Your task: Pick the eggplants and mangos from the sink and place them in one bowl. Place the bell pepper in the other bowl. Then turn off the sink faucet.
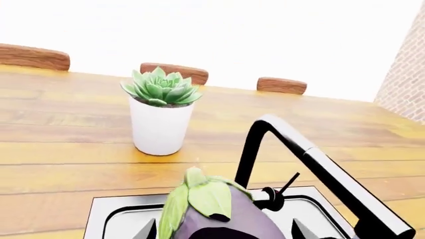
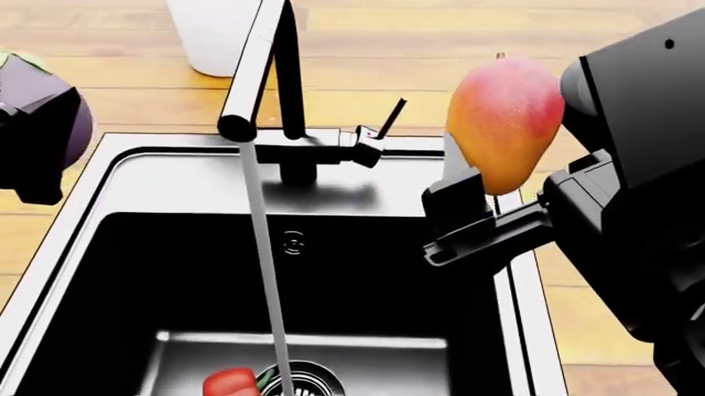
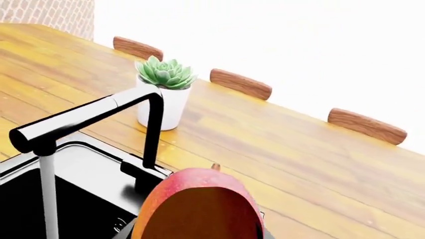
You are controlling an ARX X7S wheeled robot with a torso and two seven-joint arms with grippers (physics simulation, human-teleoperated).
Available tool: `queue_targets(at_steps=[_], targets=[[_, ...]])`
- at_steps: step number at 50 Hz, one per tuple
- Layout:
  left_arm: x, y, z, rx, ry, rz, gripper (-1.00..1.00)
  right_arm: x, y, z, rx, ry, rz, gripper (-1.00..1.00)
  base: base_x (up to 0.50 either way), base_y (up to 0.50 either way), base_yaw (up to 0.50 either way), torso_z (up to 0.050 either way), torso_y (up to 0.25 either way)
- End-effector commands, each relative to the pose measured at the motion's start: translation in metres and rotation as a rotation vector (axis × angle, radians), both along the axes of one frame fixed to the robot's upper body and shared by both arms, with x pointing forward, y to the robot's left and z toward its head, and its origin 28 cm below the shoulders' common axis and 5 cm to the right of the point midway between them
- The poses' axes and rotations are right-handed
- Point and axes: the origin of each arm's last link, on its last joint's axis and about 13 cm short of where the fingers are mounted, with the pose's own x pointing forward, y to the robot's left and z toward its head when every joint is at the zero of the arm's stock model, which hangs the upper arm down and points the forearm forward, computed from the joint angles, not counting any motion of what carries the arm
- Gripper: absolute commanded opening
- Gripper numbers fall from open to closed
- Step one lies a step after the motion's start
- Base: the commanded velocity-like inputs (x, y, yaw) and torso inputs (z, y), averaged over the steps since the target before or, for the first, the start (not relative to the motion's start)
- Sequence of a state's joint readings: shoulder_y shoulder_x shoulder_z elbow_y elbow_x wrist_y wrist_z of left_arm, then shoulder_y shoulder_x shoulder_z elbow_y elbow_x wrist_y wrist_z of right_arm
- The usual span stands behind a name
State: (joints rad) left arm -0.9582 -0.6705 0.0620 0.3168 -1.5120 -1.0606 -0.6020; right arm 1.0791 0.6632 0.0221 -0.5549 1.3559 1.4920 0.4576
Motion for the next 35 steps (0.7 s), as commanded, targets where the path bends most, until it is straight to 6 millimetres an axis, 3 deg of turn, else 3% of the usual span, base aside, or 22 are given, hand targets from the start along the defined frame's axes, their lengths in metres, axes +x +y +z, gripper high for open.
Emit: queue_targets(at_steps=[1, 19, 31, 35], targets=[[0.000, -0.001, 0.001, -0.010, -0.009, 0.000, -1.00, -0.002, -0.002, -0.001, 0.014, -0.003, -0.031, -1.00, 0.00, 0.00, 0.00, 0.001, 0.250], [0.000, -0.001, 0.000, -0.013, -0.007, -0.004, -1.00, -0.006, -0.005, -0.005, 0.028, 0.007, -0.061, -1.00, 0.00, 0.00, 0.00, 0.001, 0.243], [-0.001, 0.002, 0.001, -0.022, -0.020, 0.014, -1.00, -0.012, -0.005, -0.005, 0.056, -0.011, -0.082, -1.00, 0.00, 0.00, 0.00, 0.000, 0.000], [-0.002, 0.003, 0.002, -0.024, -0.021, 0.016, -1.00, -0.015, -0.005, -0.001, 0.069, -0.023, -0.093, -1.00, -0.45, 0.00, 0.00, 0.000, 0.000]])
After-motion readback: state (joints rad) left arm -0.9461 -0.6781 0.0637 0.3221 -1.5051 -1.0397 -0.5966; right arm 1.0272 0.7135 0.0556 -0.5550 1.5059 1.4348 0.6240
